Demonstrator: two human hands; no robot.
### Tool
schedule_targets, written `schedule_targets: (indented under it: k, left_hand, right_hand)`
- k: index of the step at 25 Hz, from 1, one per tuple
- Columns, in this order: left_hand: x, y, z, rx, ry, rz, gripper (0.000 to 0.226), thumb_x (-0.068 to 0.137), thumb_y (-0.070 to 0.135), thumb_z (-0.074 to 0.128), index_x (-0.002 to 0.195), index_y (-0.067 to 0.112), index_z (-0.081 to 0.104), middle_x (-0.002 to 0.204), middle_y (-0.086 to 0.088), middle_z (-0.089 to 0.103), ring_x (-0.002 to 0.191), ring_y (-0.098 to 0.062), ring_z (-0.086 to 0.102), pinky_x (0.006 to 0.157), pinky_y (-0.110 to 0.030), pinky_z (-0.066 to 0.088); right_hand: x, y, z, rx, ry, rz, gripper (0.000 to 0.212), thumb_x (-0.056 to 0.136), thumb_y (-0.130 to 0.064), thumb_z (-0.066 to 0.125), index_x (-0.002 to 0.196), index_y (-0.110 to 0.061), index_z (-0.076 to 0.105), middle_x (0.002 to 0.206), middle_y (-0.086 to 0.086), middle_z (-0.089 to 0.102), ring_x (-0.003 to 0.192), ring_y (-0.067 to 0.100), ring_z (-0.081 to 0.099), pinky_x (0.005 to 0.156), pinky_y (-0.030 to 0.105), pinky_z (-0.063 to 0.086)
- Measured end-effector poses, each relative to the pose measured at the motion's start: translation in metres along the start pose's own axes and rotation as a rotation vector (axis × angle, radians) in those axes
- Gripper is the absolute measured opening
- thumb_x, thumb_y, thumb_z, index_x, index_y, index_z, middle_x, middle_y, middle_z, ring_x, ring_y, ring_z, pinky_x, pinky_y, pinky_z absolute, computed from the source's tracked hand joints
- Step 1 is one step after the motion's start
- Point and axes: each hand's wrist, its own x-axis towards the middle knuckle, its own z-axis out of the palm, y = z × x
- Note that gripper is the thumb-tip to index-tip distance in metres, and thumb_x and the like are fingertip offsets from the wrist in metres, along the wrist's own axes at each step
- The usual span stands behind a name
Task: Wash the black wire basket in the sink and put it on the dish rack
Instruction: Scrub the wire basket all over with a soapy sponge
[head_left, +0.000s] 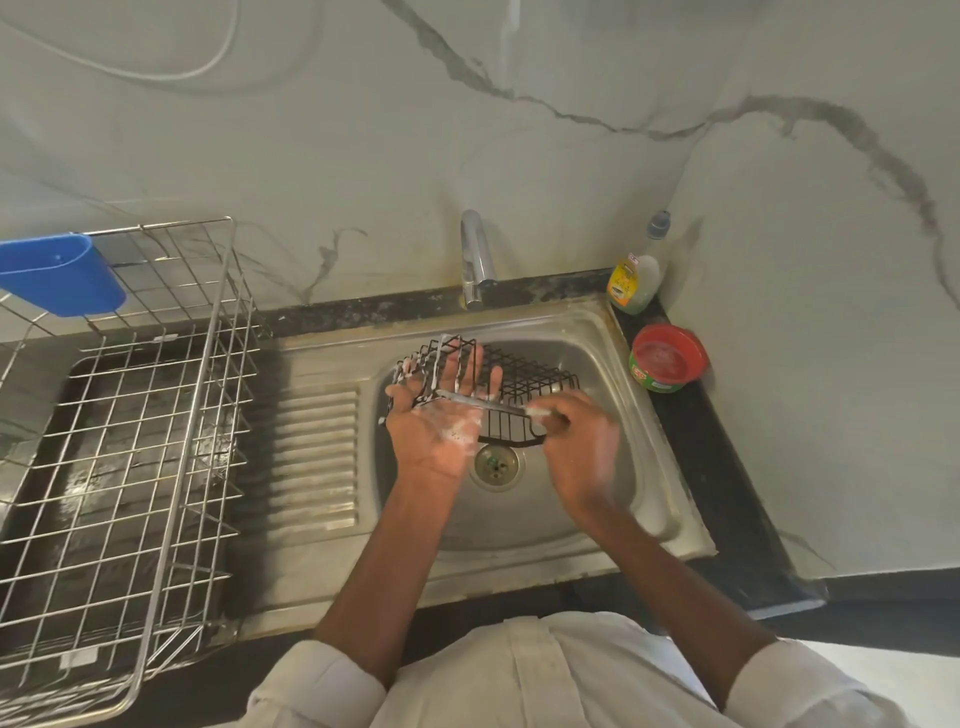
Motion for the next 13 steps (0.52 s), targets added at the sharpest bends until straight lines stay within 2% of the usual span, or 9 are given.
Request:
schedule_targets:
  k: [1,2,3,5,6,8,9,11,13]
  left_hand:
    - [0.004,-0.001,-0.003,0.014,0.023,0.014,0.050,0.098,0.037,0.057,0.134,0.003,0.060,0.155,-0.018,0.057,0.144,-0.039,0.054,0.110,-0.064,0.048]
    - [0.005,-0.002,-0.005,0.036,0.033,-0.009,0.049,0.105,0.042,0.053,0.137,0.006,0.059,0.153,-0.018,0.059,0.142,-0.040,0.056,0.105,-0.063,0.053]
    - [0.010,-0.003,-0.011,0.083,0.077,-0.039,0.049,0.108,0.049,0.050,0.138,0.011,0.057,0.147,-0.018,0.062,0.133,-0.040,0.063,0.094,-0.058,0.060]
    - [0.005,-0.006,-0.009,0.188,0.121,-0.044,0.038,0.109,0.057,0.048,0.120,0.022,0.060,0.118,-0.013,0.070,0.095,-0.031,0.075,0.068,-0.040,0.064]
    - [0.003,-0.007,-0.006,0.256,0.126,-0.032,0.036,0.108,0.059,0.047,0.105,0.025,0.060,0.105,-0.010,0.070,0.082,-0.026,0.073,0.064,-0.034,0.062]
    - [0.001,-0.009,0.004,0.361,0.137,0.002,0.043,0.108,0.062,0.044,0.090,0.025,0.058,0.096,-0.009,0.069,0.079,-0.025,0.070,0.070,-0.034,0.059]
    - [0.001,-0.009,0.006,0.396,0.158,0.016,0.047,0.108,0.063,0.043,0.087,0.024,0.057,0.094,-0.009,0.069,0.079,-0.025,0.071,0.070,-0.034,0.059]
    - [-0.002,-0.007,0.011,0.451,0.197,0.012,0.051,0.108,0.066,0.041,0.085,0.023,0.056,0.093,-0.008,0.068,0.073,-0.023,0.073,0.064,-0.031,0.061]
    - [-0.005,-0.007,0.018,0.446,0.205,-0.010,0.057,0.107,0.070,0.037,0.082,0.023,0.057,0.093,-0.010,0.072,0.068,-0.023,0.077,0.062,-0.032,0.062]
  right_hand:
    - [-0.007,-0.001,-0.002,0.003,0.005,0.067,0.032,0.084,0.013,0.069,0.092,-0.016,0.082,0.093,-0.004,0.077,0.085,0.012,0.074,0.071,0.006,0.050]
    - [-0.012,-0.010,0.001,0.030,-0.005,0.046,0.031,0.085,0.012,0.069,0.092,-0.015,0.082,0.093,-0.004,0.078,0.085,0.008,0.073,0.072,0.008,0.051]
    - [-0.013,-0.025,0.006,0.078,-0.036,-0.041,0.031,0.084,0.014,0.068,0.093,-0.013,0.082,0.093,-0.003,0.078,0.086,0.005,0.071,0.074,0.010,0.052]
    - [0.002,-0.048,0.013,0.177,-0.088,-0.234,0.033,0.083,0.018,0.063,0.095,-0.006,0.081,0.096,0.003,0.077,0.086,0.005,0.070,0.075,0.014,0.056]
    - [0.015,-0.053,0.015,0.182,-0.067,-0.275,0.033,0.084,0.018,0.062,0.096,-0.005,0.081,0.097,0.004,0.076,0.084,0.007,0.071,0.072,0.019,0.059]
    - [0.035,-0.054,0.014,0.142,0.016,-0.250,0.032,0.087,0.017,0.060,0.097,-0.006,0.080,0.097,0.004,0.075,0.074,0.012,0.072,0.062,0.028,0.061]
    - [0.037,-0.052,0.013,0.113,0.034,-0.268,0.031,0.086,0.017,0.060,0.096,-0.006,0.080,0.096,0.005,0.074,0.073,0.013,0.072,0.061,0.027,0.061]
    - [0.026,-0.046,0.011,0.033,-0.006,-0.409,0.030,0.082,0.019,0.064,0.094,-0.004,0.080,0.093,0.006,0.074,0.075,0.014,0.070,0.068,0.012,0.055]
    - [0.031,-0.041,0.009,0.032,-0.014,-0.375,0.034,0.081,0.021,0.065,0.096,-0.006,0.080,0.095,0.006,0.073,0.073,0.012,0.069,0.065,0.011,0.054]
